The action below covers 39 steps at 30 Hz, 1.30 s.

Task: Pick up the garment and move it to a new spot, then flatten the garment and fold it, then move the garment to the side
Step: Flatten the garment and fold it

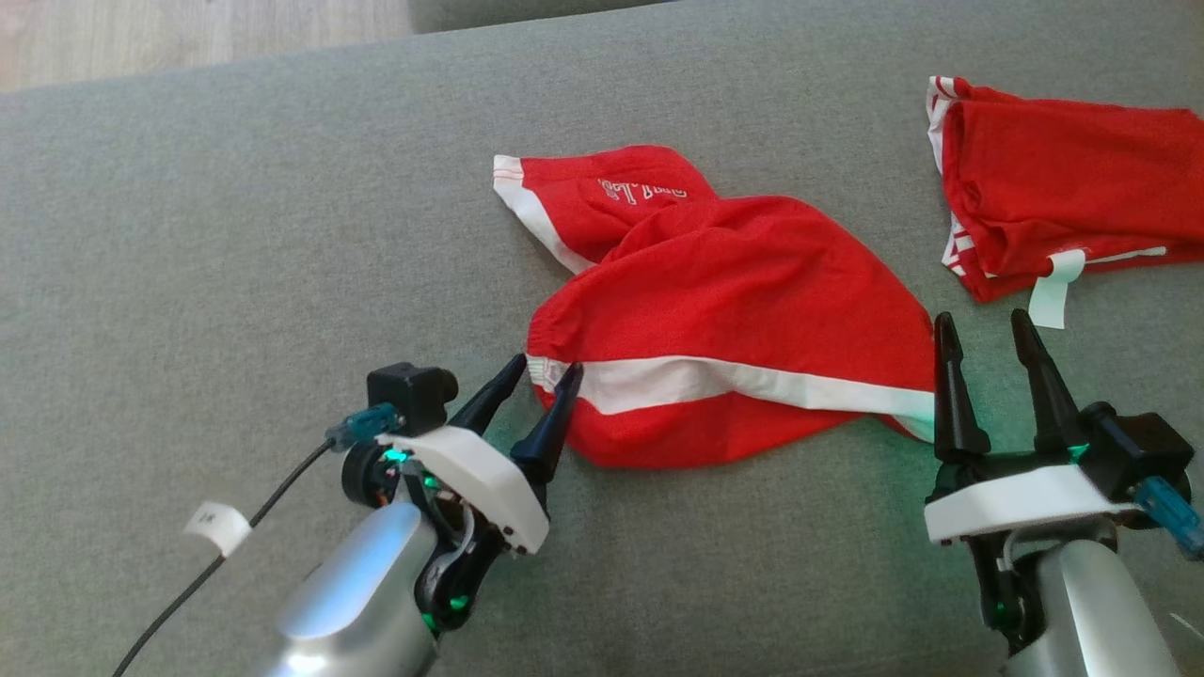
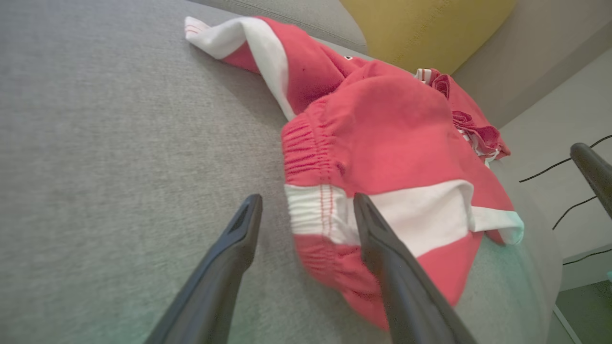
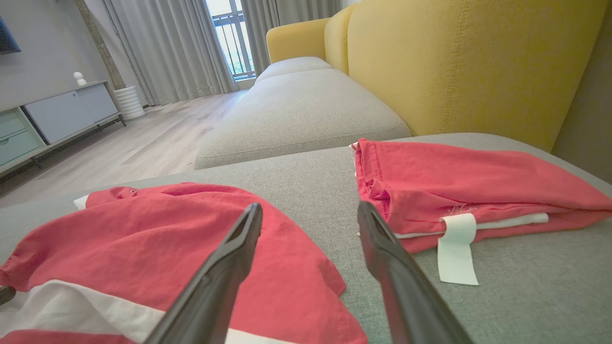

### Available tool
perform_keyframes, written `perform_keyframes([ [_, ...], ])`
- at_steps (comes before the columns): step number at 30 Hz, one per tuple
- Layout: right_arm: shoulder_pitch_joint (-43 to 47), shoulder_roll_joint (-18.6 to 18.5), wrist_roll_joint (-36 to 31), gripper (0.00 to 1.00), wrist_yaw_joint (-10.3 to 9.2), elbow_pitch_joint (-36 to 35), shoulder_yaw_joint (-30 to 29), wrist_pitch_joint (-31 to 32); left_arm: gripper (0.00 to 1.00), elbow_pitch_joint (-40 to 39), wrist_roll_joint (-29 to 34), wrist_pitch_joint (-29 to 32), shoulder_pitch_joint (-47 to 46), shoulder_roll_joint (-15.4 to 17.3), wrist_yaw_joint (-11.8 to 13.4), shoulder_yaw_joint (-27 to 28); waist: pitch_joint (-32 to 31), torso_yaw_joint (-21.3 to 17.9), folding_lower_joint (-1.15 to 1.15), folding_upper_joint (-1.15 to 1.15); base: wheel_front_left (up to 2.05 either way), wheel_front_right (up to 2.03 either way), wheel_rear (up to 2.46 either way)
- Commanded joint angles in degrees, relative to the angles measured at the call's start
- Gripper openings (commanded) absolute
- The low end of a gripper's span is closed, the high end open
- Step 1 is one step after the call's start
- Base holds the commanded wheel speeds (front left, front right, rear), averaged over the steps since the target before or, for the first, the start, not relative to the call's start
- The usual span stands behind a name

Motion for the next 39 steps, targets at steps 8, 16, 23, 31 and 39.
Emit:
perform_keyframes([
  [8, -1.98, -0.18, 0.07, 1.0, -0.04, 0.15, 0.76, -0.76, 0.08, -2.38, -2.35, -1.38, -3.4, 2.01, -0.33, -1.61, -0.35, -0.59, 0.0, 0.0, 0.0, 0.0, 0.0],
  [16, -0.94, -0.18, -0.41, 1.0, -0.04, 5.46, -1.47, 4.14, 0.0, -3.24, -1.76, -5.67, -2.73, 2.8, -0.33, -2.42, -1.67, 0.39, 0.0, 0.0, 0.0, 0.0, 0.0],
  [23, 0.3, -0.18, 2.66, 1.0, -0.04, 10.08, -0.49, 8.58, 0.0, -3.79, -0.54, -7.77, -2.45, 2.84, -0.16, -3.07, -2.29, 1.18, 0.0, 0.0, 0.0, 0.0, 0.0],
  [31, 1.64, -0.18, 5.24, 1.0, -0.04, 10.42, 2.99, 10.8, 0.0, -3.58, -0.45, -8.41, -2.57, 2.85, 0.31, -3.1, -2.5, 0.78, 0.0, 0.0, 0.0, 0.0, 0.0],
  [39, 1.41, -0.18, 6.08, 1.0, -0.04, 8.4, 4.52, 10.0, 0.0, -3.24, -0.52, -8.48, -2.91, 3.05, 0.47, -3.21, -2.41, 0.4, 0.0, 0.0, 0.0, 0.0, 0.0],
])
